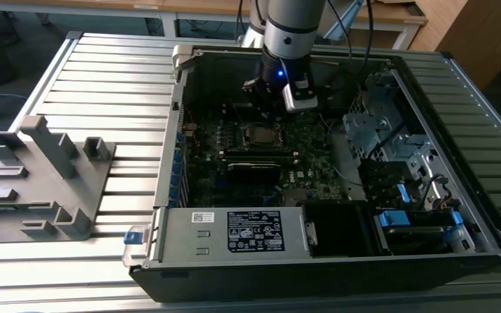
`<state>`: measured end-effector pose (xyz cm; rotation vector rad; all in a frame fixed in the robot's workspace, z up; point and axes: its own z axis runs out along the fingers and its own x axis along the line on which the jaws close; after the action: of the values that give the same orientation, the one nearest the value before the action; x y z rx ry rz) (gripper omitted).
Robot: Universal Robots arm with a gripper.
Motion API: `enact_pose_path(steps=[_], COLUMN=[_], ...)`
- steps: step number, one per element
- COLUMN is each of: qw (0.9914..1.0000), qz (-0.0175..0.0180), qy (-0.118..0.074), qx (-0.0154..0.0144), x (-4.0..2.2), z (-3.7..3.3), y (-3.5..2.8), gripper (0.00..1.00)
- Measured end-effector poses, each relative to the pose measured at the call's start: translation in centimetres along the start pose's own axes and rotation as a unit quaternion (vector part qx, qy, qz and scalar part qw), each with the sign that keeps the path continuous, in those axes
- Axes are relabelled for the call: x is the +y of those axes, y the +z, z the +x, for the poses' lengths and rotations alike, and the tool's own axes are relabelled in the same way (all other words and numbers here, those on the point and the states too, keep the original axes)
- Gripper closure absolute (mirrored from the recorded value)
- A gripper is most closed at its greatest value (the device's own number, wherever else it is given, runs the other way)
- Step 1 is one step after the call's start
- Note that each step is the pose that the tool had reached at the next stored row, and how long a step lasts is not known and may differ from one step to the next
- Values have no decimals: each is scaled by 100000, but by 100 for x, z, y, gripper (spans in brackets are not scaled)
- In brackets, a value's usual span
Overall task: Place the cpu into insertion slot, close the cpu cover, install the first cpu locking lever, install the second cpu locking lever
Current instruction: 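Close the cpu cover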
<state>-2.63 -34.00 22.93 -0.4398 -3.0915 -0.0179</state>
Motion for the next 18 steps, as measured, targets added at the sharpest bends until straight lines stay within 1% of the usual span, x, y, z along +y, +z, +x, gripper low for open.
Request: enact_pose_path(steps=[2, 4, 7, 9, 11, 12, 16, 18], qw=[99984, 99936, 99811, 99738, 99678, 99663, 99638, 99634], qz=[36, 76, 107, 118, 109, 101, 55, 68], qy=[-1796, -3589, -6143, -7226, -8011, -8194, -8489, -8536], qx=[15, 32, 44, -56, -181, -239, -449, -473], x=[0, 0, 0, 0, 0, -1, -11, -23], z=[0, 0, -1, -1, -1, 2, 32, 72], y=[4, 7, 15, 29, 47, 59, 106, 115], gripper=[89, 89, 89, 89, 89, 89, 89, 89])
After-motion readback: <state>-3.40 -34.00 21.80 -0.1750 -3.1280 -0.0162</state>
